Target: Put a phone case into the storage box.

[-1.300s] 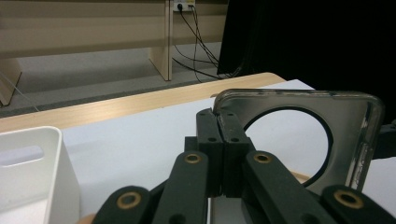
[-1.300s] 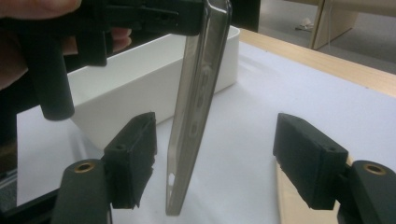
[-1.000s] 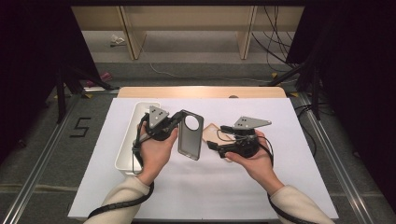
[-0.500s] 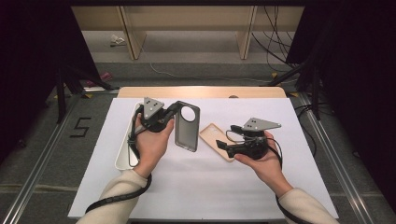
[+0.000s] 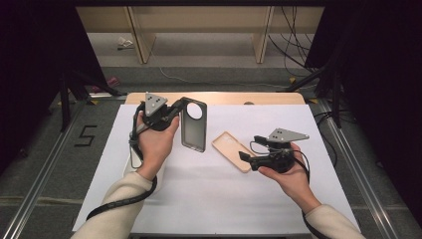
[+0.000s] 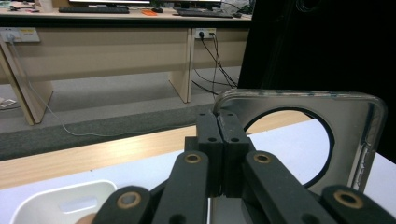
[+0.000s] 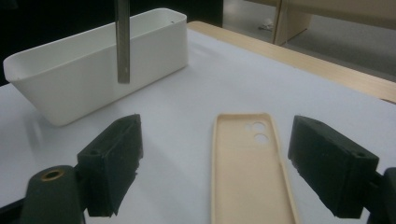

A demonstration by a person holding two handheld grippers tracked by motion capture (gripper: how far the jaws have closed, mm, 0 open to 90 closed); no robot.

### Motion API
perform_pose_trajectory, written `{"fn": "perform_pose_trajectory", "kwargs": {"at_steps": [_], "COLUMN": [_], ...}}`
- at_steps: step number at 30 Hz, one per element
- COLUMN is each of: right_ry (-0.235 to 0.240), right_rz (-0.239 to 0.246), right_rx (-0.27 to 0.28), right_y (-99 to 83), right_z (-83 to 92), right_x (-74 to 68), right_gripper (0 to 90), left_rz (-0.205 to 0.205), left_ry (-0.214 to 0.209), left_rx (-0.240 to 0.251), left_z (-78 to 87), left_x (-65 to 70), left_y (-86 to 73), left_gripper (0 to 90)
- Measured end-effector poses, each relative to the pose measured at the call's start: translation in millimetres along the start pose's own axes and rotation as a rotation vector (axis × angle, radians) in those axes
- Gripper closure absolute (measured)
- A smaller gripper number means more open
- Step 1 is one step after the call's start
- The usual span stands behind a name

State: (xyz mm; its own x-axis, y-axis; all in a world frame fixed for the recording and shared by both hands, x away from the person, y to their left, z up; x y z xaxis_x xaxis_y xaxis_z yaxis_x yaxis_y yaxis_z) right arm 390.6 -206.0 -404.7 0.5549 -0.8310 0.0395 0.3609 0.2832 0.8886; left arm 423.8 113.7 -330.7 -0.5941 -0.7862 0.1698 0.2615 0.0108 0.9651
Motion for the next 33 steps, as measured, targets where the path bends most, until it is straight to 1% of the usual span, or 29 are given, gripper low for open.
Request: {"fn": "perform_pose_trajectory", "kwargs": {"at_steps": [7, 19, 24, 33], "right_ry": [-0.014, -0.039, -0.047, -0.059], "right_rz": [-0.008, -0.014, -0.017, -0.019], "right_rx": [-0.004, -0.009, -0.013, -0.016], "right_y": [-3.7, -9.4, -11.9, -15.3], "right_z": [4.5, 10.1, 11.6, 14.6], "right_x": [6.9, 16.6, 20.0, 25.2], "right_gripper": [18.7, 18.8, 18.8, 18.8], "left_rz": [-0.002, -0.001, 0.003, 0.012], "left_ry": [0.02, 0.065, 0.085, 0.117], "left_rx": [0.015, 0.042, 0.045, 0.044], "left_z": [2.9, 11.8, 13.7, 17.0], "left_x": [-8.3, -27.4, -35.7, -48.3], "left_y": [11.7, 29.9, 33.3, 34.3], "left_gripper": [89.1, 89.1, 89.1, 89.1]}}
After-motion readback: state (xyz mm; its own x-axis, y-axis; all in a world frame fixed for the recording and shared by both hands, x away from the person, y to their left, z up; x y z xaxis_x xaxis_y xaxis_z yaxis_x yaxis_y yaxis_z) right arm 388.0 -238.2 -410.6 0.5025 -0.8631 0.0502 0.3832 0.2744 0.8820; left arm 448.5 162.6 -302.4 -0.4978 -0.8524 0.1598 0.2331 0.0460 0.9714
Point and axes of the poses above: each handheld gripper's, and its own axes: z roughly backward along the jaws, y roughly out of its top, x roughly to its right, the point moved 1 cm from there along -z, roughly forward along the jaws, and after that the axes turned 15 degrees about -y, right-handed, at the moved point
